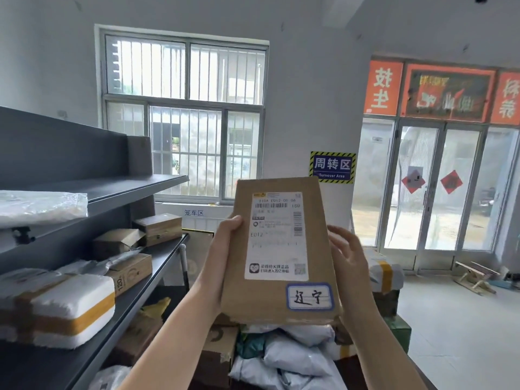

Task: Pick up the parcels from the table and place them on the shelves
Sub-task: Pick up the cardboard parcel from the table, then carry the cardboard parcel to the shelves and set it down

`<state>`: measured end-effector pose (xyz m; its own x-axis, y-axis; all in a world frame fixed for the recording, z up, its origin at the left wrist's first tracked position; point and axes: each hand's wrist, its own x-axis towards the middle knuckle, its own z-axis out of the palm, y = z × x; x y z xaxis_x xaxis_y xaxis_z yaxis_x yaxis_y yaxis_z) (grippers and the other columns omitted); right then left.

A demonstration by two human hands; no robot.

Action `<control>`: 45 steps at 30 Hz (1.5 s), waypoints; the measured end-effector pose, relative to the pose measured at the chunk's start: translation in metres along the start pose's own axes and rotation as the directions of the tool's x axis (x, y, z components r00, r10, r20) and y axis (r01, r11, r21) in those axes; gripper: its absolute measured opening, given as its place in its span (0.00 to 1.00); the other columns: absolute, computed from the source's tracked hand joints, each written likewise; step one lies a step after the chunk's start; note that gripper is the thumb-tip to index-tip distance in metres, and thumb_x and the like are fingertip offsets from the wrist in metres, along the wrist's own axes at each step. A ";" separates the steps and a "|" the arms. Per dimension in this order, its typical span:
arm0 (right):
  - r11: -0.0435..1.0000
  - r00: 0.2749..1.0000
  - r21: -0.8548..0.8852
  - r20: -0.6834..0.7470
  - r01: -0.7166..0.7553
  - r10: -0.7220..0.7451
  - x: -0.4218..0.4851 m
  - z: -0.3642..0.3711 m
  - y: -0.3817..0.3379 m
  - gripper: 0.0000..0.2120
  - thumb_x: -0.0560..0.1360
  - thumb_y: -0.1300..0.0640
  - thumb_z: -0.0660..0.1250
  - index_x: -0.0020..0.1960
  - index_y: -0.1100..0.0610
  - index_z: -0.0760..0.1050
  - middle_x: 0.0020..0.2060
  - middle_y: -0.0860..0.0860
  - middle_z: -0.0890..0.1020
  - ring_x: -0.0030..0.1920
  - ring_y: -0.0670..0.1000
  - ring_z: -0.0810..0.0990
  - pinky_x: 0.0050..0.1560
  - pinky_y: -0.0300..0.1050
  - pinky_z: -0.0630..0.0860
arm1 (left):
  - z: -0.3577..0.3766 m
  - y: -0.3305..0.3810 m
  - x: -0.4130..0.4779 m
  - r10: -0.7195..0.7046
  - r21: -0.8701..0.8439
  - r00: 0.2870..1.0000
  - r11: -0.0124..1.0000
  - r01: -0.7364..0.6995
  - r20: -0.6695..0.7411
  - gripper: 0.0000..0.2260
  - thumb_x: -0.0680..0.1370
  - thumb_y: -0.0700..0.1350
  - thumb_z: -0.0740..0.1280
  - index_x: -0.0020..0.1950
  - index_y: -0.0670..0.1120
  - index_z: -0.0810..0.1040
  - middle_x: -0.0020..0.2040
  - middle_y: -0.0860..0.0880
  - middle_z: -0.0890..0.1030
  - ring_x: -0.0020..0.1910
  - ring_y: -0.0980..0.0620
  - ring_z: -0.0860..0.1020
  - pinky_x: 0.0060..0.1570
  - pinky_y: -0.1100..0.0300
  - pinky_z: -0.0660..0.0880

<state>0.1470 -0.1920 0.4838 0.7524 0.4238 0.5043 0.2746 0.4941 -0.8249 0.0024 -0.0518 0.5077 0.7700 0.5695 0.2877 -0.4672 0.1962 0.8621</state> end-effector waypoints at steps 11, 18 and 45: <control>0.969 0.962 0.234 0.275 -0.074 0.007 -0.001 0.026 -0.005 0.27 0.76 0.48 0.64 0.74 0.44 0.65 0.62 0.48 0.83 0.58 0.51 0.84 0.51 0.47 0.83 | 0.001 0.006 0.003 0.324 0.141 0.939 0.941 -0.308 -0.115 0.13 0.76 0.51 0.68 0.60 0.60 0.76 0.50 0.51 0.87 0.45 0.52 0.86 0.38 0.58 0.82; 0.950 0.957 0.309 0.258 0.052 -0.136 -0.006 0.032 -0.007 0.26 0.77 0.49 0.65 0.74 0.45 0.66 0.65 0.50 0.81 0.60 0.53 0.83 0.52 0.47 0.82 | -0.004 0.007 -0.009 0.362 0.140 0.932 0.922 -0.360 0.010 0.27 0.75 0.51 0.64 0.75 0.58 0.68 0.63 0.48 0.83 0.55 0.48 0.84 0.44 0.54 0.82; 0.708 0.489 0.493 0.840 -0.505 -0.236 -0.199 -0.015 -0.162 0.25 0.78 0.54 0.62 0.74 0.51 0.65 0.66 0.56 0.78 0.63 0.58 0.80 0.57 0.52 0.81 | 0.176 0.034 -0.364 0.754 0.666 0.440 0.647 -0.370 -0.488 0.24 0.77 0.51 0.64 0.74 0.55 0.71 0.60 0.48 0.86 0.57 0.47 0.84 0.47 0.54 0.82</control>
<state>-0.0380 -0.3682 0.5137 -0.1991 0.7284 0.6556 -0.4810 0.5102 -0.7129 -0.2171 -0.3933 0.5056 -0.2250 0.7880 0.5731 -0.2982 -0.6156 0.7294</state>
